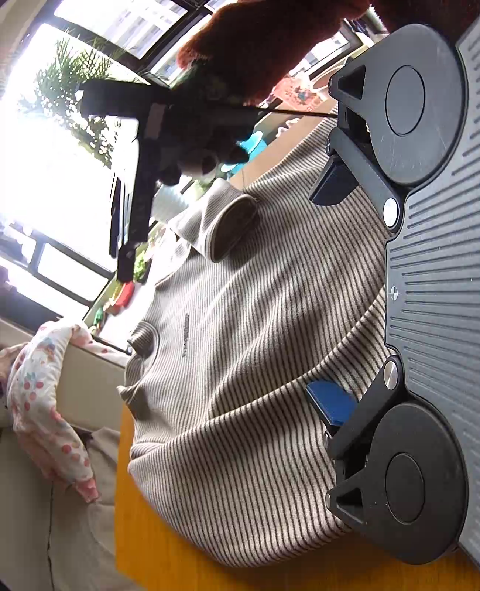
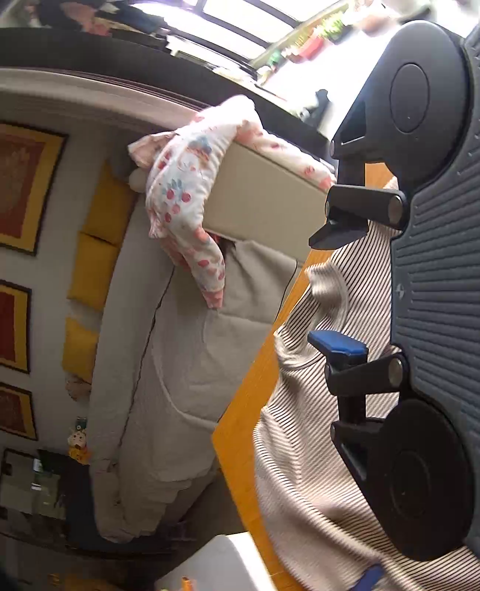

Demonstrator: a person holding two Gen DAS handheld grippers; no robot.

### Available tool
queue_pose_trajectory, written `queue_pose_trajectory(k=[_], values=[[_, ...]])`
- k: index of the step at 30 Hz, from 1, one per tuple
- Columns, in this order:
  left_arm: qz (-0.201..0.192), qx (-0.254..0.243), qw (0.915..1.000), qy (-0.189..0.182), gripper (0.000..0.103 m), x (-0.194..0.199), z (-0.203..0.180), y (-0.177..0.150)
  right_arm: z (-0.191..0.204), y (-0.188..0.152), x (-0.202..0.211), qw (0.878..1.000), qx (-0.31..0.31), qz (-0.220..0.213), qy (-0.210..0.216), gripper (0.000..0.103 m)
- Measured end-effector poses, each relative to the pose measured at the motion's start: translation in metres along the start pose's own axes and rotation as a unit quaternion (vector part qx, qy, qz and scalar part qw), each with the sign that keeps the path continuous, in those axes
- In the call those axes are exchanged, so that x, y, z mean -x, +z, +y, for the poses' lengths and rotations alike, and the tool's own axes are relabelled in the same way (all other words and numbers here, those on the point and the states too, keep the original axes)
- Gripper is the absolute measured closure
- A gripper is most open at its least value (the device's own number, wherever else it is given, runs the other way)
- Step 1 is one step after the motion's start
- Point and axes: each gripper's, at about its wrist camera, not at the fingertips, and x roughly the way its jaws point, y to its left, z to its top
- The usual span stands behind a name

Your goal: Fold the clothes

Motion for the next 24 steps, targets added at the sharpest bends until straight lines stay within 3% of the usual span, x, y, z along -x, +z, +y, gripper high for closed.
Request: queue_pose_trajectory(k=[2,6,10,12,13,17,21,24], values=[[0.001,0.005,1.0,0.003,0.0,0.0,-0.001,0.001,0.004,-0.018,0.026,0.998,0.053,0.017,-0.013,0.052],[0.001,0.017,0.9998,0.011,0.0,0.003,-0.005,0.004,0.023,-0.052,0.052,0.993,0.088,0.07,0.02,0.052],[-0.003,0.016,0.9997,0.017,0.0,0.008,-0.011,0.003,0.036,-0.078,0.042,0.991,0.093,0.094,-0.031,0.053],[-0.01,0.015,0.9996,0.022,0.0,0.014,-0.012,0.001,0.033,-0.082,0.034,0.991,0.077,0.092,-0.052,0.082],[-0.015,0.014,0.9995,0.023,0.0,0.018,-0.013,0.0,0.025,-0.075,0.032,0.993,0.052,0.088,-0.054,0.099],[-0.036,0.025,0.9988,0.021,0.0,0.034,-0.005,-0.001,-0.012,-0.016,0.052,0.997,-0.025,0.024,-0.066,0.099],[-0.065,0.043,0.9969,0.011,0.0,0.047,0.001,-0.003,-0.047,0.06,0.073,0.992,-0.092,-0.045,-0.078,0.099],[-0.085,0.048,0.9953,0.001,0.0,0.057,0.002,-0.005,-0.052,0.101,0.071,0.988,-0.109,-0.078,-0.073,0.099]])
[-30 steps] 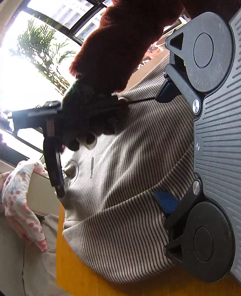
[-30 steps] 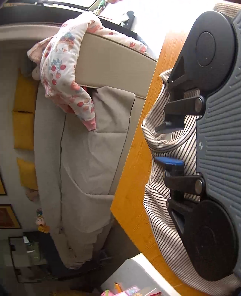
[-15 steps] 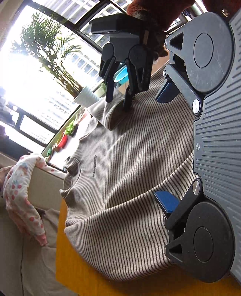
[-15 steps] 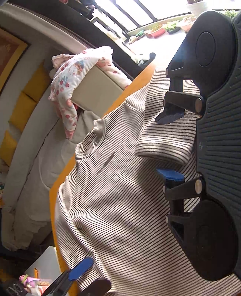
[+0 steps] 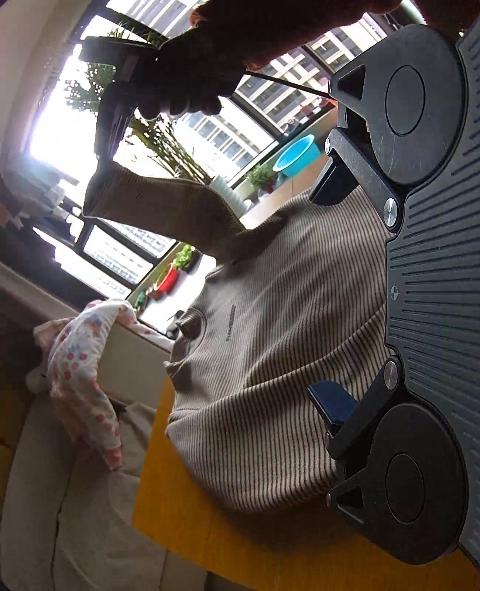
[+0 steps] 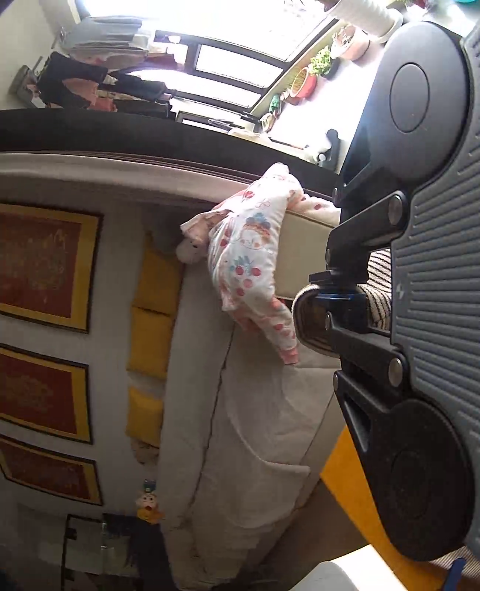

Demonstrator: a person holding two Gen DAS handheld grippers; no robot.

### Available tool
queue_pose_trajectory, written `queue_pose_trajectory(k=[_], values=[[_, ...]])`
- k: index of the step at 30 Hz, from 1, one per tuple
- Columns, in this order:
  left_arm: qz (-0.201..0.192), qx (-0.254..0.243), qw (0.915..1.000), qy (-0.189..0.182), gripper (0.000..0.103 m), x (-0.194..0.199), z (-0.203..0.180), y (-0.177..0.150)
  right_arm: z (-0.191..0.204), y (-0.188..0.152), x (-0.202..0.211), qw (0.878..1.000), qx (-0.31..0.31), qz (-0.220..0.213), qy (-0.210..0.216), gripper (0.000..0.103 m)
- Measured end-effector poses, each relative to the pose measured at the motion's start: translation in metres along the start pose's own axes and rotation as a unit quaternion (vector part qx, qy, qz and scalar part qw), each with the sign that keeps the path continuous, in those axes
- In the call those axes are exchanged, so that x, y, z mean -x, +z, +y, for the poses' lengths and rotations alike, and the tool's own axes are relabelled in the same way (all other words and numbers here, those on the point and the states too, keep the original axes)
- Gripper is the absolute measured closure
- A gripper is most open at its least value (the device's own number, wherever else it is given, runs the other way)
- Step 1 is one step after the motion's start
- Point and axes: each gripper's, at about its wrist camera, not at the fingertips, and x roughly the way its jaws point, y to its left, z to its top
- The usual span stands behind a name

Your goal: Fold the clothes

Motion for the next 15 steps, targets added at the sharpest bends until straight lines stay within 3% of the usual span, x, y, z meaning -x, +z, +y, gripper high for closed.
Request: queue_pose_trajectory(k=[4,12,15], values=[[-0.015,0.004,0.9999,0.0,0.0,0.011,0.004,0.0,0.029,0.018,-0.024,0.999,-0.009,0.001,0.034,0.099],[-0.027,0.023,0.9993,0.013,0.0,0.023,0.022,-0.002,0.096,0.0,-0.077,0.997,0.022,0.047,0.056,0.098],[-0.03,0.03,0.9989,0.018,0.0,0.025,0.029,-0.003,0.104,-0.004,-0.076,0.996,0.019,0.05,0.067,0.084]])
